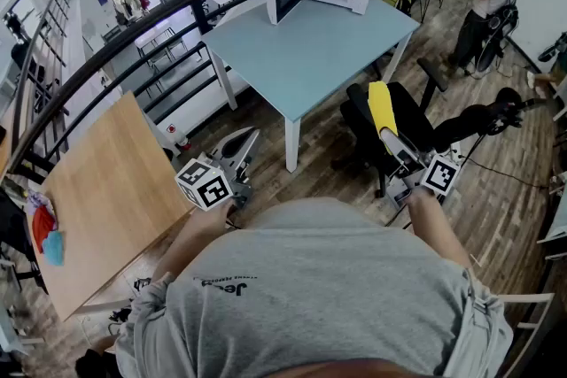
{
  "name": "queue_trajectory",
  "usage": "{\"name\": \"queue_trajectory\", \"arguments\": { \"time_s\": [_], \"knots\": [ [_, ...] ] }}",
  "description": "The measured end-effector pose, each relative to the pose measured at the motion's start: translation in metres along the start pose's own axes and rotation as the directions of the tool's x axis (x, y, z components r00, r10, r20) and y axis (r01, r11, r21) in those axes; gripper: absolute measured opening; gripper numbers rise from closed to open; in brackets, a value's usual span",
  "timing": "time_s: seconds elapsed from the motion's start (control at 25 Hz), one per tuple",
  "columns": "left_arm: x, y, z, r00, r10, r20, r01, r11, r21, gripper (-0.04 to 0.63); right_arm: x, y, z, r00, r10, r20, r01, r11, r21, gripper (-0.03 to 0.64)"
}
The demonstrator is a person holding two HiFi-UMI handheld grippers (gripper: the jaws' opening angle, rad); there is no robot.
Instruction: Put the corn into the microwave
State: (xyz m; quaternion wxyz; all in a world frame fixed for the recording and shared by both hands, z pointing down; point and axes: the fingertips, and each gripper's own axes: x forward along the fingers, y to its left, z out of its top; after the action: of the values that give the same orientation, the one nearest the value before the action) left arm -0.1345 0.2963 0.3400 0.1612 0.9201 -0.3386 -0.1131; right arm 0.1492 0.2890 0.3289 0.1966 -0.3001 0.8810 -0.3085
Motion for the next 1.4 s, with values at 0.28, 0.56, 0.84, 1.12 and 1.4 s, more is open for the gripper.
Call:
{"name": "queue_trajectory", "arguments": {
  "time_s": [0.28,0.56,0.84,1.12,1.4],
  "knots": [
    [0.009,-0.003,0.001,1.0,-0.002,-0.004,0.002,1.0,0.009,0.018,-0.003,-0.004,0.005,1.0,0.008,-0.001,-0.008,1.0,0.002,0.232],
    [0.024,-0.011,0.0,1.0,0.0,-0.009,0.001,1.0,0.015,0.018,-0.008,-0.012,0.012,1.0,0.009,-0.018,-0.009,1.0,0.0,0.233],
    [0.043,-0.026,-0.008,1.0,0.009,-0.02,-0.008,1.0,0.029,0.018,-0.026,-0.02,0.019,0.999,0.04,-0.025,-0.04,0.999,0.0,0.233],
    [0.078,-0.056,-0.022,0.999,0.007,-0.039,-0.005,0.999,0.04,0.018,-0.058,-0.037,0.038,0.998,0.062,-0.014,-0.062,0.998,0.01,0.233],
    [0.108,-0.085,-0.035,0.998,0.007,-0.057,-0.005,0.999,0.032,0.018,-0.09,-0.053,0.052,0.998,0.067,-0.012,-0.067,0.998,0.014,0.232]
  ]
}}
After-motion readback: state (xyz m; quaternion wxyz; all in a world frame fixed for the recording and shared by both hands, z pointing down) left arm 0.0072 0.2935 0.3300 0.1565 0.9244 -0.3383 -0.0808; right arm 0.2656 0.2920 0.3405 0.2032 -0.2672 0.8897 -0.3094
